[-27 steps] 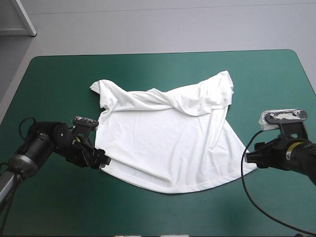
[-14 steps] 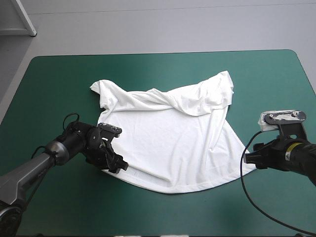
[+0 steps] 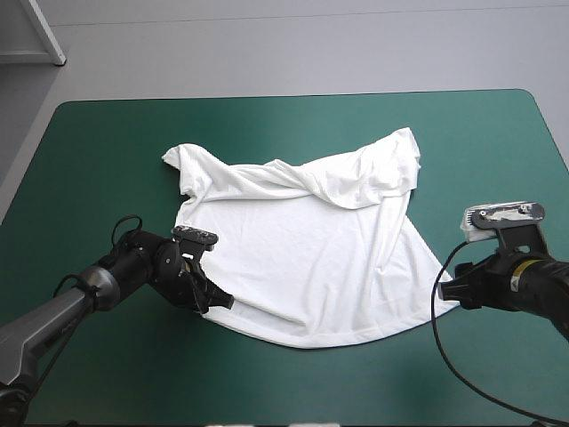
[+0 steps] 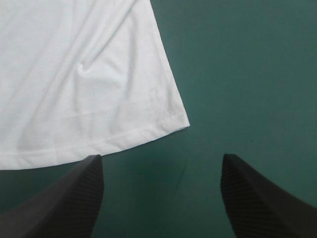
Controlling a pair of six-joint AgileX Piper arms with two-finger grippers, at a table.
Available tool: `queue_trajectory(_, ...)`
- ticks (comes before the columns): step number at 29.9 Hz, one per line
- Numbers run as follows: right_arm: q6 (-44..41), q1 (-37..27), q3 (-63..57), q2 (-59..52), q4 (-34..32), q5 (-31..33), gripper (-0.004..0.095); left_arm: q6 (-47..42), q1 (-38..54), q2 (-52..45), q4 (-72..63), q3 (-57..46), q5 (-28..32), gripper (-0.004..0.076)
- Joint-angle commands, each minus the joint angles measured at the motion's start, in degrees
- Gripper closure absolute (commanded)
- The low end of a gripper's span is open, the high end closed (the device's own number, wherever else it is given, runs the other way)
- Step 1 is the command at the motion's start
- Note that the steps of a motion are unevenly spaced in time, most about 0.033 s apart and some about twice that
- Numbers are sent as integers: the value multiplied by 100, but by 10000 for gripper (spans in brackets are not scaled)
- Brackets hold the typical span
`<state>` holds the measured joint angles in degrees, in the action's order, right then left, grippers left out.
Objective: Fold the cloth
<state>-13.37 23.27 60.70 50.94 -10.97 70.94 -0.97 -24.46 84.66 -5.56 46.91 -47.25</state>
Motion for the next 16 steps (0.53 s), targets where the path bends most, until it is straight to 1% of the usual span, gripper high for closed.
queue_trajectory(1,58,-14,-161,82,-146,-453,278,-97,-54,82,-40,-285,-237,733)
queue_trajectory(4,58,-14,-502,330,-202,-752,278,-110,-54,45,-106,-285,-298,734)
queue_trajectory(8,13,-72,-818,747,-457,-1275,279,-243,-54,-227,-103,-285,-409,734)
queue_trajectory(11,13,-256,-920,1149,-559,-1600,278,-308,-54,-583,-91,-285,-472,734)
queue_trajectory(16,122,-761,-920,1839,-467,-1890,278,-409,-54,-1201,-61,-285,-586,734)
